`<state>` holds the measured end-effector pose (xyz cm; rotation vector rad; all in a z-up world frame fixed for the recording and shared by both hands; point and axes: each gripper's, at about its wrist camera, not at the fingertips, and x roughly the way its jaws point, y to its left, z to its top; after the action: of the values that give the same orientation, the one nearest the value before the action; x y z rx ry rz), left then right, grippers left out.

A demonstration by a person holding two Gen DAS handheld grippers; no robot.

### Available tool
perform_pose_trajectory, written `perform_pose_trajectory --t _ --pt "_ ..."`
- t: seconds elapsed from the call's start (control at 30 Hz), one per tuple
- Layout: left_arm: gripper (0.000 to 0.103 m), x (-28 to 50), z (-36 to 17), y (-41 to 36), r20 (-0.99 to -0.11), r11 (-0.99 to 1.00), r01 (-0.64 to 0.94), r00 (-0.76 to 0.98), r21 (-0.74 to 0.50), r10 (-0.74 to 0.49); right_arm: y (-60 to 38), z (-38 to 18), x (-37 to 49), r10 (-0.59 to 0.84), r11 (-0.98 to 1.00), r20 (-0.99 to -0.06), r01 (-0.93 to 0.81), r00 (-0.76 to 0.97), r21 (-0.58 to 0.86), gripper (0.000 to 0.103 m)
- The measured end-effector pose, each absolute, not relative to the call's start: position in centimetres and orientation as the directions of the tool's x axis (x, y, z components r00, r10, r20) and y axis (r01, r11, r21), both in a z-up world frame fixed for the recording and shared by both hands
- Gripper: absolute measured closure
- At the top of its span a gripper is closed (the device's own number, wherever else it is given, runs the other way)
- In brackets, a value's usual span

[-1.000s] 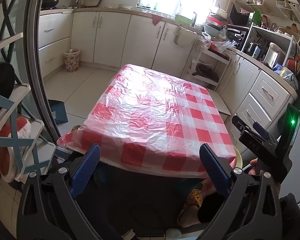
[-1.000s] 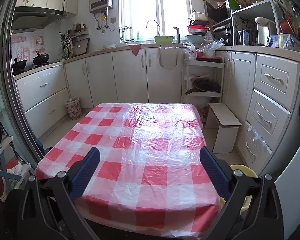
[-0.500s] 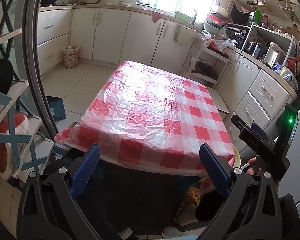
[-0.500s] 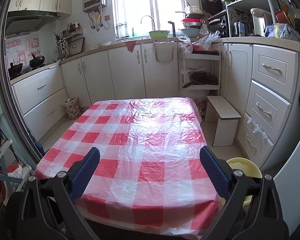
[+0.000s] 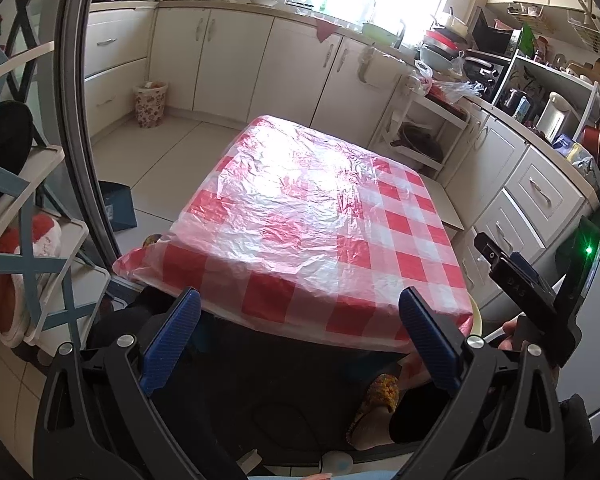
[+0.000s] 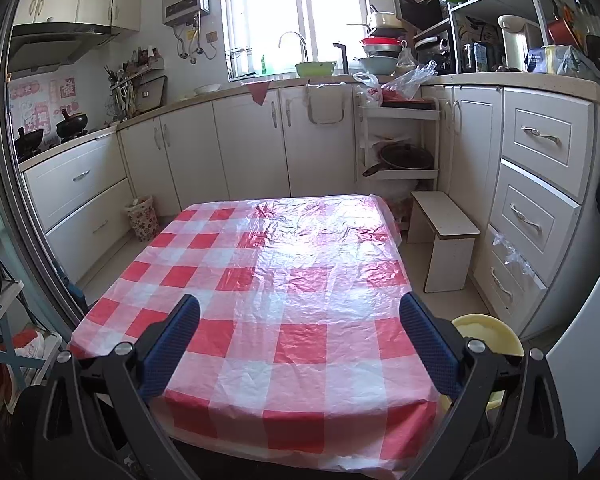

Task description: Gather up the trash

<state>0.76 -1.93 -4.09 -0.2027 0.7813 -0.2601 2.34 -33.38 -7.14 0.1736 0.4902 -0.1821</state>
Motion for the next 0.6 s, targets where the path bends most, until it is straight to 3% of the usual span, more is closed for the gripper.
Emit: perform_pose_trajectory --t 0.6 --pt "0.008 0.43 -3.26 -1.72 -0.646 0.957 0.149 0.711 -0.25 -0.279 -33.48 -6.26 1.6 -0.16 0.968 -0.436 0.227 0.885 0.105 0.007"
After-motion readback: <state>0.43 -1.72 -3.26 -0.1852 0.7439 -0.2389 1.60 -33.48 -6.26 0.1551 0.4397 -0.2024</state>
